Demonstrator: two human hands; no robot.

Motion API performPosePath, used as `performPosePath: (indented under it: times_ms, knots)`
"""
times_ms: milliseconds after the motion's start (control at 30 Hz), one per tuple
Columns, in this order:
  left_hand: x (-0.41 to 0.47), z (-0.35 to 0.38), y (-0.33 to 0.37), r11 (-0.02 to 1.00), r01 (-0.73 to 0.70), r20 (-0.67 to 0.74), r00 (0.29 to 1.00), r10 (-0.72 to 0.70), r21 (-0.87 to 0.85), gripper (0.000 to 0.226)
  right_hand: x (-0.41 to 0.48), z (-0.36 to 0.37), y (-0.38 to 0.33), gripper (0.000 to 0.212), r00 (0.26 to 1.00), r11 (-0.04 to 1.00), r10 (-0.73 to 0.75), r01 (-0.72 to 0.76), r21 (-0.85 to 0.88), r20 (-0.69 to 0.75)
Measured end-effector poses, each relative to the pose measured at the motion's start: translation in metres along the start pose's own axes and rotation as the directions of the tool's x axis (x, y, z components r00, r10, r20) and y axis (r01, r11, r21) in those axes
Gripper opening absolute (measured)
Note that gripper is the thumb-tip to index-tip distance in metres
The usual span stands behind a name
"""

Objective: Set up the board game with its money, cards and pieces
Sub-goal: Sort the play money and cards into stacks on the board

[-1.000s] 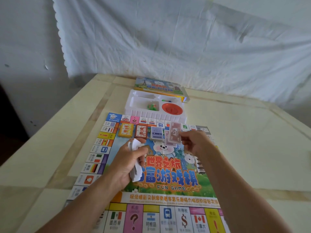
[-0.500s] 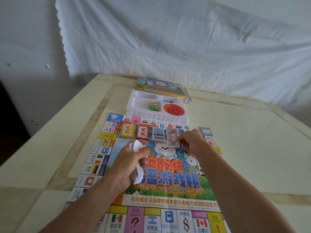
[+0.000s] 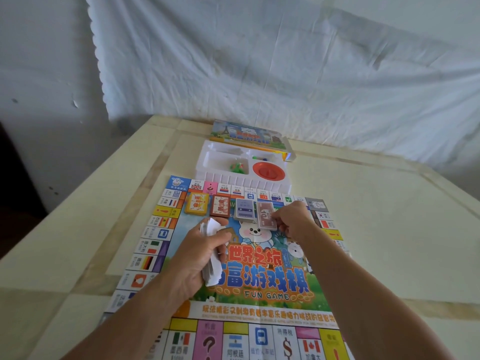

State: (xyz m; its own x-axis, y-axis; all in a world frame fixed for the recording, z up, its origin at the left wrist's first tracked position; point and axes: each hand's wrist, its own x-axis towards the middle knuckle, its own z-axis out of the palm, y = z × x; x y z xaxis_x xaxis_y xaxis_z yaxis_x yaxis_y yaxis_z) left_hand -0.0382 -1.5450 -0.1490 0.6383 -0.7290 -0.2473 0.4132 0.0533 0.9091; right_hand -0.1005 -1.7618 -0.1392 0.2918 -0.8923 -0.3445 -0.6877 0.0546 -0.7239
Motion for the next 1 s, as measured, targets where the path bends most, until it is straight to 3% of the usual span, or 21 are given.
performPosePath:
  times_ms: [100, 200, 333, 433, 533, 700, 800, 1000]
  knots:
    - [-0.002, 0.0, 0.003, 0.989, 0.08, 0.042, 0.996, -0.075, -0.125, 0.024, -0.005, -0.001, 0.001, 0.008, 0.997, 0.998, -0.061, 0.063, 0.031, -0.04]
    - [-0.003, 0.0, 0.007, 0.934, 0.172, 0.084, 0.985, -0.153, -0.314, 0.027, -0.044, -0.002, -0.001, 0.008, 0.951, 0.95, -0.289, 0.299, 0.089, -0.109]
    - [-0.008, -0.002, 0.013, 0.862, 0.25, 0.12, 0.968, -0.219, -0.441, 0.043, -0.141, 0.015, 0.008, 0.013, 0.83, 0.87, -0.493, 0.464, 0.17, 0.261]
    - [-0.01, 0.0, 0.016, 0.855, 0.275, 0.132, 0.961, -0.241, -0.441, 0.041, -0.164, 0.028, 0.018, 0.022, 0.782, 0.869, -0.493, 0.462, 0.177, 0.382]
    - [-0.009, 0.001, 0.017, 0.869, 0.242, 0.08, 0.97, -0.23, -0.432, 0.039, -0.16, 0.03, 0.024, 0.019, 0.806, 0.878, -0.475, 0.406, 0.253, 0.354]
    - [-0.007, -0.004, 0.015, 0.907, 0.221, 0.186, 0.969, -0.162, -0.359, 0.038, -0.147, 0.026, 0.031, 0.015, 0.825, 0.852, -0.437, 0.252, 0.459, 0.358]
    - [-0.006, -0.004, 0.014, 0.894, 0.219, 0.223, 0.965, -0.139, -0.39, 0.025, -0.138, 0.02, 0.035, 0.017, 0.834, 0.831, -0.435, 0.226, 0.508, 0.341]
    - [-0.006, -0.005, 0.013, 0.918, 0.19, 0.245, 0.964, -0.106, -0.348, 0.025, -0.133, 0.023, 0.041, 0.028, 0.798, 0.786, -0.495, 0.242, 0.569, 0.345]
